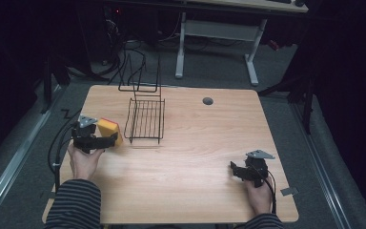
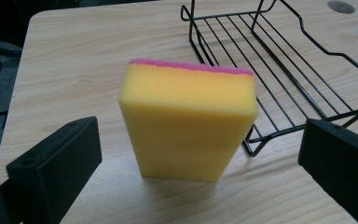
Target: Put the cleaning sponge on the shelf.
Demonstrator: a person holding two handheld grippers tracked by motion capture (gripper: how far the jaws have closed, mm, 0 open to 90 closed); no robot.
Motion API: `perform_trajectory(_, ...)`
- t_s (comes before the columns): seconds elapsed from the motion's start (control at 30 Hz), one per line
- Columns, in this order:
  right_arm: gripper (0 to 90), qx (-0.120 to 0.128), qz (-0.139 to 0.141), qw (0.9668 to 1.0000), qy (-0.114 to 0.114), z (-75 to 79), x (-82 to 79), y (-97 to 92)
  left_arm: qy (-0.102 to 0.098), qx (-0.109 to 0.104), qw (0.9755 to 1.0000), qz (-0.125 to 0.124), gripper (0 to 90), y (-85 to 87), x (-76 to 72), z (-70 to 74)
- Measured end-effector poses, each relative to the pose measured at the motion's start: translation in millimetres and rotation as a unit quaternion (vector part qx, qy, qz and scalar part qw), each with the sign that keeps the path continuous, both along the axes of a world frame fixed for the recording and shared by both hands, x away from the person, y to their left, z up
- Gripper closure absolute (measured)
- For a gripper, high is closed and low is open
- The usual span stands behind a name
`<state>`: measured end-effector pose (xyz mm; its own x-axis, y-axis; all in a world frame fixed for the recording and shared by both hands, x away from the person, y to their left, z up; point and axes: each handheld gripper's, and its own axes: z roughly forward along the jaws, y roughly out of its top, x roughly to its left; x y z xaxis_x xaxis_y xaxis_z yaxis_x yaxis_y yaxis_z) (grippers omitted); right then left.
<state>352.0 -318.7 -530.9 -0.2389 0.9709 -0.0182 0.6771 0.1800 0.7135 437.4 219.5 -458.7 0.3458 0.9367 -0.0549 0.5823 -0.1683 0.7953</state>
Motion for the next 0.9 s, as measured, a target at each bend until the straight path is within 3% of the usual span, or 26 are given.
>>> perform_trajectory(0.23, 22.0, 0.000, 0.000, 1.0000, 0.000, 0.0, 0.0, 0.0, 0.006, -0.001, 1.0000, 0.003, 0.3, 0.8, 8.1, -6.5)
perform_trajectory(0.9, 22.0, 0.000, 0.000, 1.0000, 0.000, 0.0, 0.0, -0.1, -0.003, 0.001, 1.0000, -0.002, 0.5, 0.5, 22.3, -22.2)
